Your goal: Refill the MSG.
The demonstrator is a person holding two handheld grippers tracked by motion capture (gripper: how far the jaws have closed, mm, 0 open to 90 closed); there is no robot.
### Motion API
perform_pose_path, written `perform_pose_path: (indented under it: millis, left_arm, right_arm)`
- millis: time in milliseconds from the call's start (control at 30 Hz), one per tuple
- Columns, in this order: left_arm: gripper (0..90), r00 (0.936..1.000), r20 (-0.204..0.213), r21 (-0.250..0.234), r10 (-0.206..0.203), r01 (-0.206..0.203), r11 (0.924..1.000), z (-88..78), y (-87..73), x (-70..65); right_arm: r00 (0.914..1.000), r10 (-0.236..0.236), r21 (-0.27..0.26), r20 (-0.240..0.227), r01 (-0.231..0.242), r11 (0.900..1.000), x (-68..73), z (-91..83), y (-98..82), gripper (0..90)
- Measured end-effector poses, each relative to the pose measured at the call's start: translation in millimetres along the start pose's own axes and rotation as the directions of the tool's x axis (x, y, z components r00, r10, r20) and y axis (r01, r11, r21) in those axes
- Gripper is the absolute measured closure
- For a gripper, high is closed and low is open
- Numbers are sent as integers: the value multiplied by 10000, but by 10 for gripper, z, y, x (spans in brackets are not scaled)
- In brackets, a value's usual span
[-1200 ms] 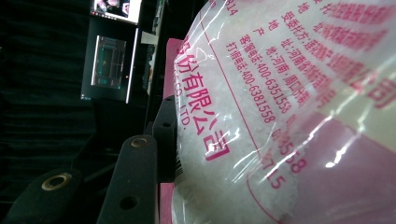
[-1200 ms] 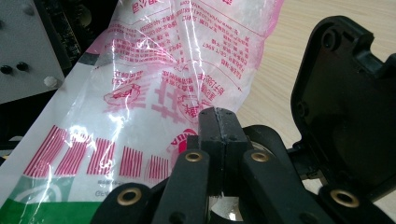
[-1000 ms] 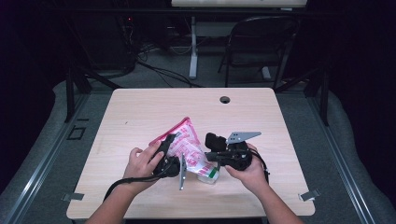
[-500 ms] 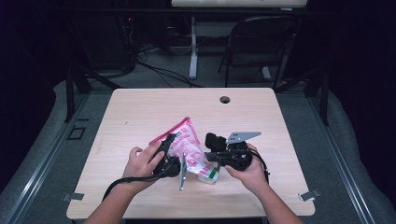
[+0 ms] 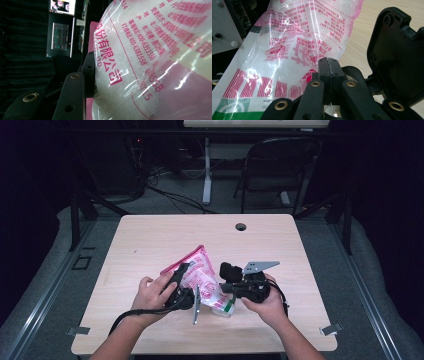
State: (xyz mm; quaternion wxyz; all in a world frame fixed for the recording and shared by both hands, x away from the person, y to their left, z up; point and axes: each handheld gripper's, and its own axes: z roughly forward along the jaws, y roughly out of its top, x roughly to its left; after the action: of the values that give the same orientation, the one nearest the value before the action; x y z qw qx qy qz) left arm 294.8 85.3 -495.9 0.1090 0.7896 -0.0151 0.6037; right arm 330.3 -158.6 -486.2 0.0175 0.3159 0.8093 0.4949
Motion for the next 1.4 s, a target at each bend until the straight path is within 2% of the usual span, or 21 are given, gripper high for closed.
perform_pose_path:
  millis: [1400]
  left_arm:
    - [623,9998,-59,-90,192,-193,9998,-5,18,28]
  right_arm:
    - [10000,-11,22,-16,11,10000,-6,-8,2,900]
